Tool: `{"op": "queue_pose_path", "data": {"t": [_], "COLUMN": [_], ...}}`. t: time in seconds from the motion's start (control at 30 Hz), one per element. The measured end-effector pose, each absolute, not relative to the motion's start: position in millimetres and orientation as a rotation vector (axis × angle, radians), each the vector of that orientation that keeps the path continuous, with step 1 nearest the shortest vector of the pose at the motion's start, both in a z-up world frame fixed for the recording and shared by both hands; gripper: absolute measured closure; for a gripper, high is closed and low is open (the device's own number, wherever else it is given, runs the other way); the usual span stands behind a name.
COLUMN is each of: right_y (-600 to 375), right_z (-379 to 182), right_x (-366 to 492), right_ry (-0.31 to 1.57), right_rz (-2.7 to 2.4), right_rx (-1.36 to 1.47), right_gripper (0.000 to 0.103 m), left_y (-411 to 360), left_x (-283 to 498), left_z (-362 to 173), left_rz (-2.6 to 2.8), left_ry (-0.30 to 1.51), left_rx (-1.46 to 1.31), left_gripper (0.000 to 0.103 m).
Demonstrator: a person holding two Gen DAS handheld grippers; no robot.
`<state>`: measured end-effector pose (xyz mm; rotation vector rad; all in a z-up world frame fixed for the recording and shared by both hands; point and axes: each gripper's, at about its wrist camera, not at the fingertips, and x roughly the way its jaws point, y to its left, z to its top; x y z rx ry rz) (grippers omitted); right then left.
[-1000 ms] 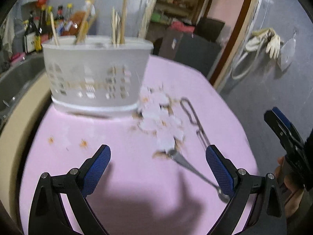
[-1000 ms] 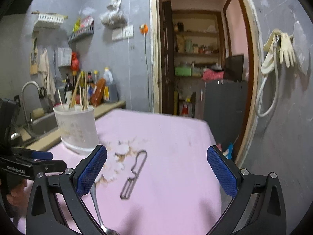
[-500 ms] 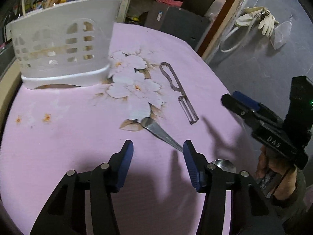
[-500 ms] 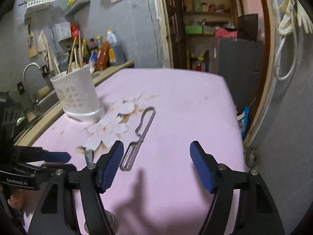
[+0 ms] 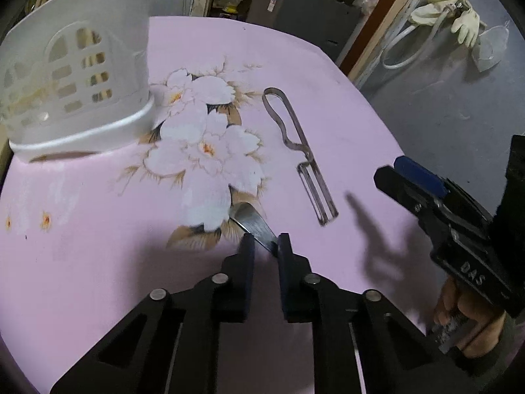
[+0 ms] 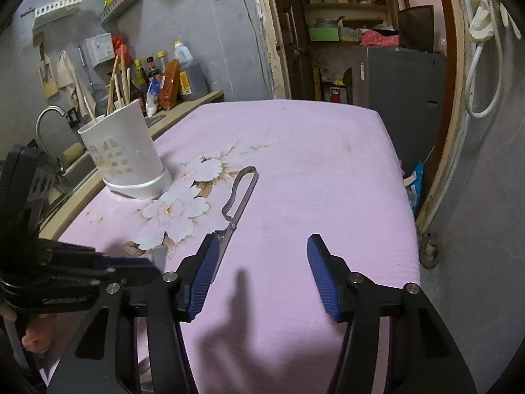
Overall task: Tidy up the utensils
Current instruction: 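Grasp the second silver spoon with the left tool while the right tool reaches toward the tongs, then grasp the metal tongs with the right tool while the left tool holds the spoon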
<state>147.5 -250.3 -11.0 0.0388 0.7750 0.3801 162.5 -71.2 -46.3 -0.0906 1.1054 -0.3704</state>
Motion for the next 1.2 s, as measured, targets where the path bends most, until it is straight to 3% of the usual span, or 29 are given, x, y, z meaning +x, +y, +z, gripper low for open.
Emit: {"op": "queue_pose_path", "data": {"t": [0.27,0.73,0.83,1.2], "right_y": [-241,-206,-203,-241], "right_z": [-22,-35,-36,-28], "right_x": [158,163,159,138], "right_ry": [0.848,0.942,0.941,0.918], "right_rz": [0.435,0.554,0.529,0.461], "right_rx": [0.028,-0.083,-0.16,-0.109], "right_gripper": [0.065,0.067,0.087,0.092], "left_y": [-72,-34,-32,-64], "left_x": [181,151,147,166], "left_z": [-47,-45,-42,-41], "left_rz": [-0.309,-0.395,-0.408,-0.462], "left_ry": [1.066,1.126,1.143,1.174], "left_rx": [0.004,-0.16,-0.189,-0.169], "left_gripper": [0.102,0.102,0.102,0.101]}}
